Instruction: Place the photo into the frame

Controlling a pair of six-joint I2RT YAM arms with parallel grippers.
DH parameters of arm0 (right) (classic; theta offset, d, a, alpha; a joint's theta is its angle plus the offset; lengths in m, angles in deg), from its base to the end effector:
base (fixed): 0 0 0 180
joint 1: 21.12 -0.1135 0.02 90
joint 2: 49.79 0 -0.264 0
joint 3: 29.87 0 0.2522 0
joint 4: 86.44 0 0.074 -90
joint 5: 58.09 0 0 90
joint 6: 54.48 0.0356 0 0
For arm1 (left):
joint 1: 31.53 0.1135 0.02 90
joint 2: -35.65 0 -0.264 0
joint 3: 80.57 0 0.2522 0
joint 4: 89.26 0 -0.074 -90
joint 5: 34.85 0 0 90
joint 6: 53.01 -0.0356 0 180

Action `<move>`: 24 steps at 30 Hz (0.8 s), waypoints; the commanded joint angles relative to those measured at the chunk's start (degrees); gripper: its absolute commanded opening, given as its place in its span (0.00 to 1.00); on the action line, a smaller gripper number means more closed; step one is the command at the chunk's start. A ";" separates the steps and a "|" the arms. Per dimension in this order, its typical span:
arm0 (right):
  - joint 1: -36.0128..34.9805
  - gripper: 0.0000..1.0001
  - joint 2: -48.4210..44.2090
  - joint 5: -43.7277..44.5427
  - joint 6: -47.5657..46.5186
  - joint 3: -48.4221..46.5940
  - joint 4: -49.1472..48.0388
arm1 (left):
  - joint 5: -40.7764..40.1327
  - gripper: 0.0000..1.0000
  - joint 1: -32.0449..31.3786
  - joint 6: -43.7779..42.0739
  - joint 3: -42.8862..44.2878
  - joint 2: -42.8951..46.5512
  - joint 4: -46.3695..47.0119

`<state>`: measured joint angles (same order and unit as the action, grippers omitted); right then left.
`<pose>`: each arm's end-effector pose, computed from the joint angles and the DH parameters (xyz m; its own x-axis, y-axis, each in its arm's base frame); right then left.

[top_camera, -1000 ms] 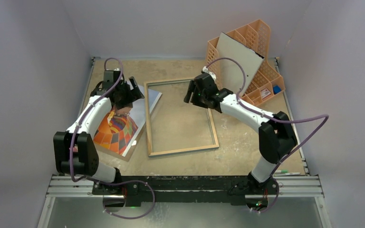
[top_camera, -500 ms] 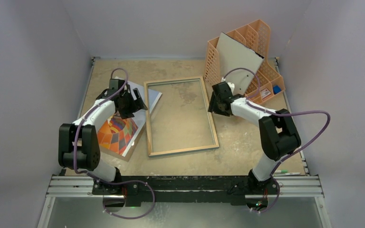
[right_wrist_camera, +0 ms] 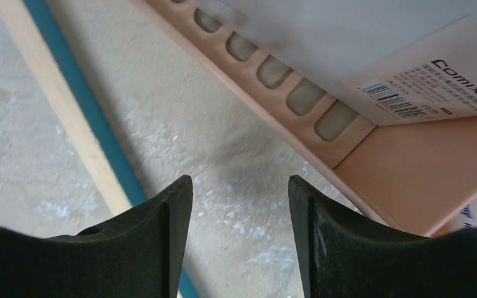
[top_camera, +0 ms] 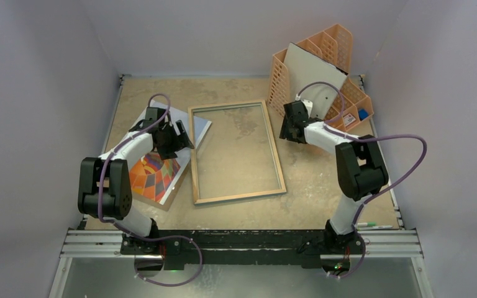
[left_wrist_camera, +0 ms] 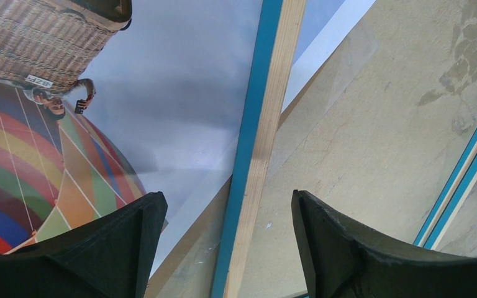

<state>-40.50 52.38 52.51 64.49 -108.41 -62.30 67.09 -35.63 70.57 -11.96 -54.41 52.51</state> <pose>0.3615 0.1139 0.1910 -0.6535 0.2507 -0.7142 0.2617 0.9602 0.0976 0.3086 -0.0295 0.1913 -0.8136 -0.4842 -0.3218 -0.3312 0.8409 -0.4280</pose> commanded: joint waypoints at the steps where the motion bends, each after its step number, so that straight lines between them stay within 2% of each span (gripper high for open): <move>1: 3.79 0.60 1.09 5.23 -2.59 -2.90 -1.89 | 0.04 0.77 -0.29 0.05 -0.08 0.37 1.88; 5: 4.87 0.59 -0.07 4.70 -2.31 -3.16 -1.42 | 0.51 0.77 -0.32 -0.14 -0.59 0.57 1.92; 9: 4.83 0.62 -3.55 -0.22 -2.15 -0.53 -2.88 | 1.36 0.77 -0.38 -0.12 -1.14 0.22 2.40; 15: 4.40 0.68 -6.90 -17.97 -3.49 5.25 -5.39 | 2.65 0.77 -0.81 -0.10 -1.27 -0.57 3.51; 17: 3.70 0.69 -7.30 -21.18 -3.45 7.03 -5.81 | 3.30 0.77 -0.87 -0.07 -1.25 -0.85 3.72; 21: 1.03 0.70 -7.79 -23.56 -4.03 9.41 -6.67 | 3.45 0.76 -0.91 0.13 -1.58 -1.01 4.03; 24: -1.45 0.70 -7.12 -21.92 -4.10 9.49 -5.75 | 1.04 0.76 -0.91 0.08 -1.25 -0.25 3.23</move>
<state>-38.97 45.67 32.97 61.73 -99.31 -67.42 69.43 -36.22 70.59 -13.14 -55.37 54.67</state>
